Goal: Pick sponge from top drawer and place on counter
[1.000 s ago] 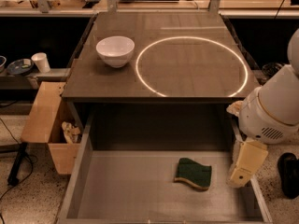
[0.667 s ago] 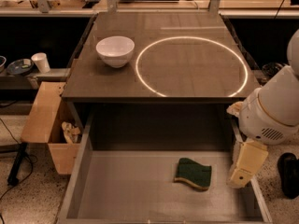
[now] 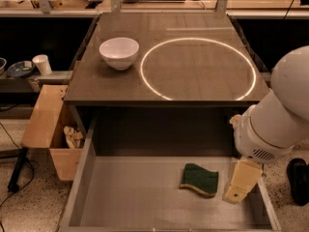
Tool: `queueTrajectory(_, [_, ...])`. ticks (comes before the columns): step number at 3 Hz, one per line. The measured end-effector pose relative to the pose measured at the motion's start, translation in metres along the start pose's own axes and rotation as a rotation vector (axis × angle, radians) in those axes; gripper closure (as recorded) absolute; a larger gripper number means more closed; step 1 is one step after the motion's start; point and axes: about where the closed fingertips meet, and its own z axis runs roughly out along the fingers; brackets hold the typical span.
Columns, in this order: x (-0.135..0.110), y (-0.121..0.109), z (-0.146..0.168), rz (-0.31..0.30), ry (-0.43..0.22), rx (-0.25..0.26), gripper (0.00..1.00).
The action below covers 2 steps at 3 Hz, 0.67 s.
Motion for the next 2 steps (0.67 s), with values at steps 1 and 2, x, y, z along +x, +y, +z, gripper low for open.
queueTrajectory(1, [0.000,0.000,0.000,0.000,0.000,0.000,0.00])
queueTrajectory(2, [-0.003,0.002,0.012,-0.013,0.023,-0.012,0.00])
